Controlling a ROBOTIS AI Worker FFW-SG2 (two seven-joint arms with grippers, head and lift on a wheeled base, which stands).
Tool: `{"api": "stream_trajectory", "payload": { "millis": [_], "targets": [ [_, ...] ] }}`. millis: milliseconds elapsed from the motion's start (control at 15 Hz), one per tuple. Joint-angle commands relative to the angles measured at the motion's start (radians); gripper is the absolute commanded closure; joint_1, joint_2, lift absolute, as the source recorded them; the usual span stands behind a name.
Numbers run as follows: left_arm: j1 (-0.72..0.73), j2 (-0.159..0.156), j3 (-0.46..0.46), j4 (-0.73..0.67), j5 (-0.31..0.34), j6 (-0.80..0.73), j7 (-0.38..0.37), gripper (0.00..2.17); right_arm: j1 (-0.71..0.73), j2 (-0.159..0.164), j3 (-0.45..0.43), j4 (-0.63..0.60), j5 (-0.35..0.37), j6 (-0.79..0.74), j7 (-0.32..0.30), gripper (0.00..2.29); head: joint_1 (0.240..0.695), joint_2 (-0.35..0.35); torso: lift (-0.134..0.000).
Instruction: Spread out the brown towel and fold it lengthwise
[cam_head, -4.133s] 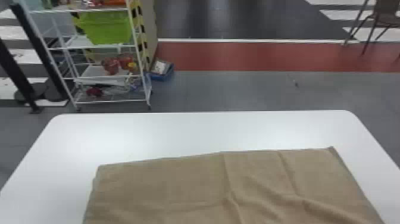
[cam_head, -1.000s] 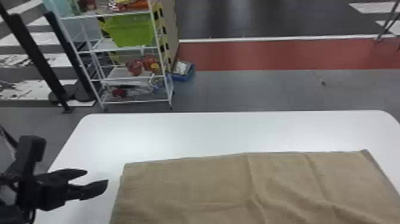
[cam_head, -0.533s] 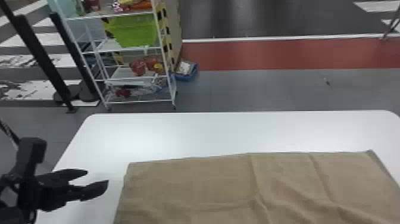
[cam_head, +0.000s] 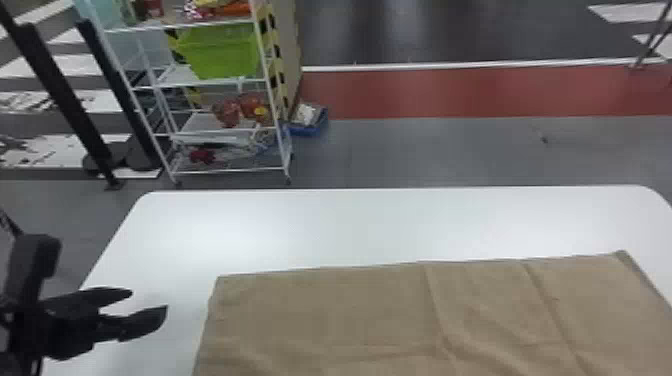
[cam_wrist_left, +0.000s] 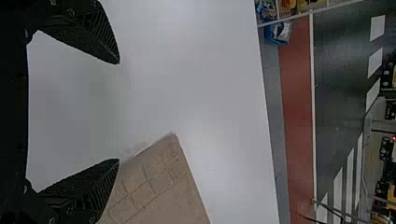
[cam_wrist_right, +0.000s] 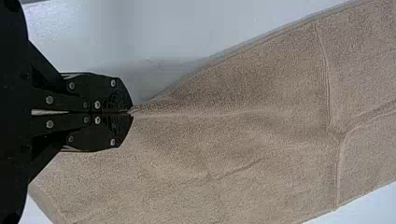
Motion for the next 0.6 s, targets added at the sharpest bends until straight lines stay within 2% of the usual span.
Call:
{"api": "stream_trajectory", "payload": {
  "millis": [0, 67, 133, 200, 267, 333, 400, 533],
  "targets": [
    [0.000, 0.003, 0.003, 0.006, -0.002, 0.000, 0.000, 0.15, 0.034, -0.022, -0.024, 0.004, 0.005, -0.004, 0.005, 1.33, 0.695, 0.096, -0.122],
    [-0.005, 0.003, 0.001, 0.013, -0.003, 0.000, 0.001, 0.15, 0.034, -0.022, -0.024, 0.006, 0.005, 0.011, 0.005, 1.25, 0.695, 0.088, -0.122],
    [-0.008, 0.003, -0.002, 0.020, -0.005, 0.000, 0.001, 0.15, 0.032, -0.022, -0.024, 0.006, -0.005, 0.048, 0.005, 1.06, 0.695, 0.080, -0.122],
    [-0.011, 0.003, -0.004, 0.023, -0.007, 0.000, 0.001, 0.15, 0.011, -0.022, -0.033, 0.001, -0.058, 0.128, 0.005, 0.55, 0.695, 0.070, -0.122],
    [-0.011, 0.003, -0.004, 0.023, -0.008, 0.000, 0.001, 0.15, -0.014, -0.022, -0.074, -0.010, -0.150, 0.204, 0.005, 0.19, 0.695, 0.064, -0.122],
    [-0.011, 0.003, -0.004, 0.023, -0.011, 0.000, 0.001, 0.15, -0.020, -0.022, -0.105, -0.017, -0.224, 0.238, 0.005, 0.06, 0.695, 0.059, -0.122],
    [-0.011, 0.005, -0.002, 0.024, -0.014, 0.000, 0.001, 0.15, -0.031, -0.022, -0.117, -0.017, -0.259, 0.253, 0.005, 0.06, 0.695, 0.051, -0.122],
    [-0.011, 0.011, 0.000, 0.032, -0.014, 0.000, 0.001, 0.15, -0.046, -0.013, -0.108, -0.014, -0.265, 0.263, 0.005, 0.08, 0.695, 0.040, -0.122]
  ]
}}
